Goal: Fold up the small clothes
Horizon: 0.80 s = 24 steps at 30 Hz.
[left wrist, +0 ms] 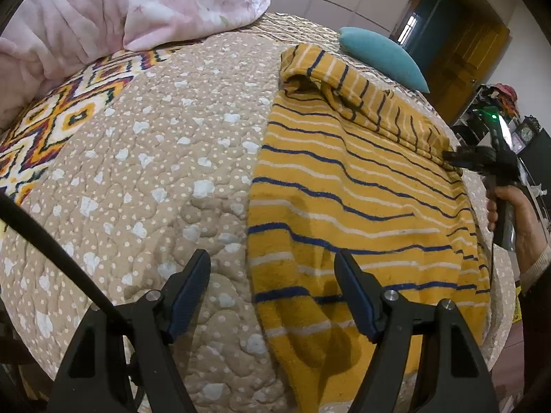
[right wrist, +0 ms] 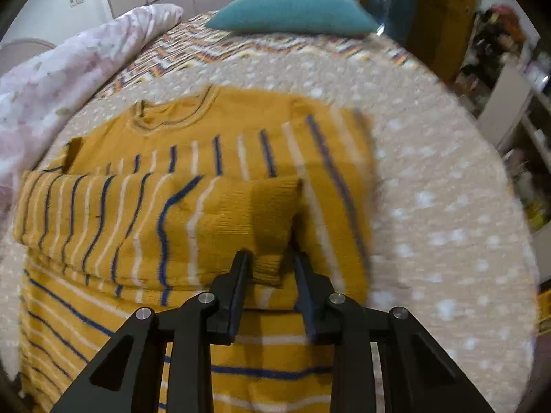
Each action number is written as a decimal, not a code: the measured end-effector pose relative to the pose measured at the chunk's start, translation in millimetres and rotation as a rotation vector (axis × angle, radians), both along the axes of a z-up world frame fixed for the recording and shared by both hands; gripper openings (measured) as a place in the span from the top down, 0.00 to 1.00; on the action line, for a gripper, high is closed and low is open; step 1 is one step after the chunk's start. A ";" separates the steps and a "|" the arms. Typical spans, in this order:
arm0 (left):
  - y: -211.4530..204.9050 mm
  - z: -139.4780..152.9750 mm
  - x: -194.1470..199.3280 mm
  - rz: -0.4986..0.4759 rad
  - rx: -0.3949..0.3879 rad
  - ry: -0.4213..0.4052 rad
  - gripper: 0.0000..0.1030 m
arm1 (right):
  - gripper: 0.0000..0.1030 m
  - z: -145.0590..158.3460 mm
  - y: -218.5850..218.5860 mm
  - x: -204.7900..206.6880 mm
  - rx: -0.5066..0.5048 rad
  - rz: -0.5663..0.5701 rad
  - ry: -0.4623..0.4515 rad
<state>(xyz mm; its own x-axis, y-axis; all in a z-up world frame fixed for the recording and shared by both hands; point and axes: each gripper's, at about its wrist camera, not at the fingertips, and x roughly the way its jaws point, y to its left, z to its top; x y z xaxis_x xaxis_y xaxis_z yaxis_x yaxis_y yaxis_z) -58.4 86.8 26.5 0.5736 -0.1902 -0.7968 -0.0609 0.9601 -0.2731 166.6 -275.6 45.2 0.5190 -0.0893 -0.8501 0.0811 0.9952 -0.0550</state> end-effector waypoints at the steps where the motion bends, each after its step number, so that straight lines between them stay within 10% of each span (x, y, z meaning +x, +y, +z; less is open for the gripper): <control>1: 1.5 -0.2 -0.4 0.003 0.001 -0.002 0.29 | 0.71 7.4 2.6 -9.0 -0.072 0.002 -0.023; 4: 4.2 -1.5 -0.9 0.009 -0.017 -0.002 0.29 | 0.62 22.4 -6.9 -42.8 -0.087 0.048 -0.061; 17: 12.2 -10.2 10.1 0.035 -0.231 0.013 0.16 | 0.43 -25.8 -93.3 -231.2 0.674 0.041 -0.061; 21: 9.1 -11.5 7.8 -0.021 -0.388 0.044 0.51 | 0.42 -36.3 -72.5 -250.1 0.797 0.128 -0.065; 24: -1.4 -16.0 2.2 -0.050 -0.394 0.062 0.55 | 0.41 -40.4 -57.6 -256.2 0.810 0.160 -0.079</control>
